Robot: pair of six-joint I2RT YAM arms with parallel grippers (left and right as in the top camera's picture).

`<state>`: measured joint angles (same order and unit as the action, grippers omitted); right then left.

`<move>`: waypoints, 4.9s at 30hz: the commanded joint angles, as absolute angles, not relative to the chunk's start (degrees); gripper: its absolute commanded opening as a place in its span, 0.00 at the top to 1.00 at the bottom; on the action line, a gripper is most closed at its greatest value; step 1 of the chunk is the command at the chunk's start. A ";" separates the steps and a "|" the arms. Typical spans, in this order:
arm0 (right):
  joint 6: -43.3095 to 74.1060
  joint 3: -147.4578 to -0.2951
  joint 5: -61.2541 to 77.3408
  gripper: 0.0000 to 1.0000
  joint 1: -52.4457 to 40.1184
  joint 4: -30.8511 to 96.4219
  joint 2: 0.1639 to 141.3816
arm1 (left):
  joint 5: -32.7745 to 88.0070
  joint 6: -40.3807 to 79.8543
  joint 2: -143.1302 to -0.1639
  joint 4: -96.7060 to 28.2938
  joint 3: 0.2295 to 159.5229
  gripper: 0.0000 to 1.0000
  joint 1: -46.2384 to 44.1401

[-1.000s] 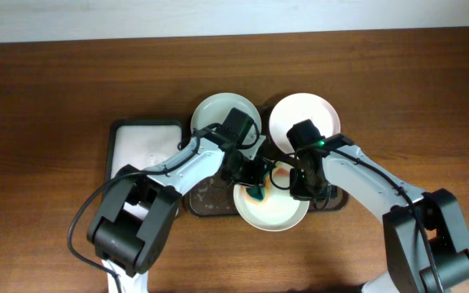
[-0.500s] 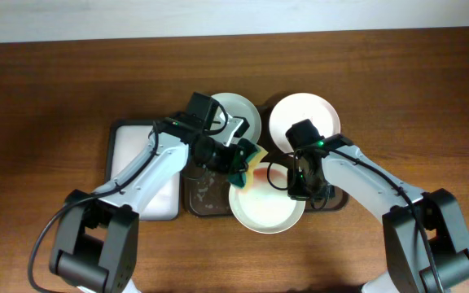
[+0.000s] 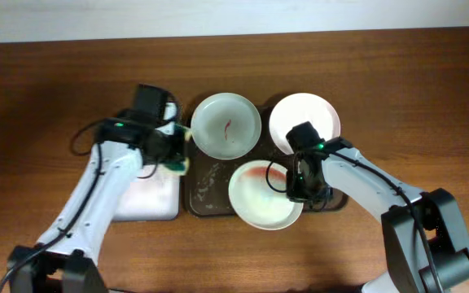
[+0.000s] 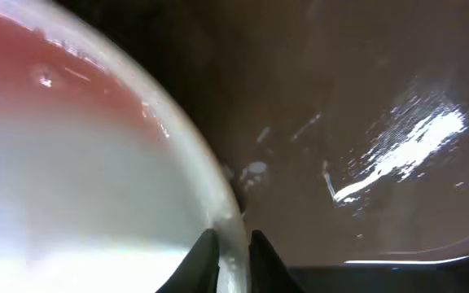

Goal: Clean dirty plates on tray and stack at the side

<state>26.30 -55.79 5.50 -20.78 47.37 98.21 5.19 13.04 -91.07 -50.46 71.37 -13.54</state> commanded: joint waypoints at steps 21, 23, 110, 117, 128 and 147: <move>23.79 -67.64 -26.92 0.96 -23.86 58.00 80.31 | -2.39 17.54 -91.92 -36.49 53.28 0.87 -4.21; 23.79 -67.64 -31.33 0.96 -26.39 57.65 79.96 | -2.42 17.50 -91.92 -35.94 53.28 0.93 -4.21; 16.56 -67.64 -60.01 0.96 -43.48 51.59 80.01 | 0.86 14.92 -89.60 -30.33 45.25 0.95 -4.34; 14.13 -67.64 -65.36 0.96 -43.40 50.37 79.96 | 0.86 14.96 -81.67 -32.05 48.36 0.01 -4.34; 19.46 -67.96 -58.17 0.96 -40.49 45.58 79.75 | 0.86 14.94 -82.06 -32.18 48.36 0.00 -4.34; 22.26 -67.53 11.70 0.42 34.52 46.78 95.72 | 0.86 14.94 -82.06 -32.21 48.38 0.00 -4.34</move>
<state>26.41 -66.81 0.95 34.52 47.55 95.85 1.06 15.03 -81.65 -32.18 47.53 -4.43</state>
